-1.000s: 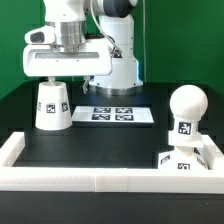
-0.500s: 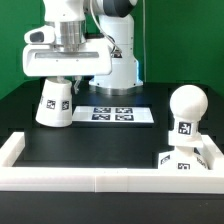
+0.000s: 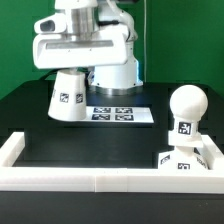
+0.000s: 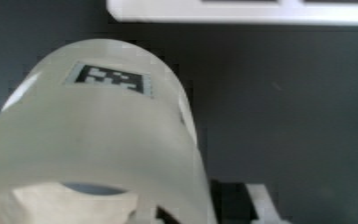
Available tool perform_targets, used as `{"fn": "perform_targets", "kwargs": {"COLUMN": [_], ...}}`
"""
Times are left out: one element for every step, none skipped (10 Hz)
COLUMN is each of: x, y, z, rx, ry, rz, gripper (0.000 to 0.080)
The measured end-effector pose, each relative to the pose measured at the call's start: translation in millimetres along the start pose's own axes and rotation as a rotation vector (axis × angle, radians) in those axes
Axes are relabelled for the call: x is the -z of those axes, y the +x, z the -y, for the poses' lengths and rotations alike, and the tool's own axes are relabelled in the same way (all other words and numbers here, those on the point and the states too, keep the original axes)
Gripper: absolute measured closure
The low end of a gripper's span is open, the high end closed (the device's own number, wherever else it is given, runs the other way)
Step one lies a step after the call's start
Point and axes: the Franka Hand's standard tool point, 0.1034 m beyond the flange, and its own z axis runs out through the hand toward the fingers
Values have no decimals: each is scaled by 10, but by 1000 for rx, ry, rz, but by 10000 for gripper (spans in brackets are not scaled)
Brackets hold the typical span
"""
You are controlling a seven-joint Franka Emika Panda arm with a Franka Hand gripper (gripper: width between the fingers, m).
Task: Assemble lamp
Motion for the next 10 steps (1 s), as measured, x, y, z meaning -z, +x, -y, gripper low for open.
{"fn": "perform_targets", "kwargs": {"x": [134, 276, 366, 438, 396, 387, 385, 385, 393, 469], "y": [166, 352, 461, 551, 510, 500, 499, 499, 509, 583], "z": [131, 273, 332, 337, 324, 325, 325, 325, 339, 447], "rx": [5, 19, 20, 24, 21, 21, 21, 21, 23, 27], "ry": [4, 7, 13, 12, 11, 12, 12, 12, 12, 30], "rz": [-15, -35, -43, -56, -50, -47, -46, -46, -46, -29], "gripper": [755, 755, 755, 755, 755, 755, 755, 755, 755, 755]}}
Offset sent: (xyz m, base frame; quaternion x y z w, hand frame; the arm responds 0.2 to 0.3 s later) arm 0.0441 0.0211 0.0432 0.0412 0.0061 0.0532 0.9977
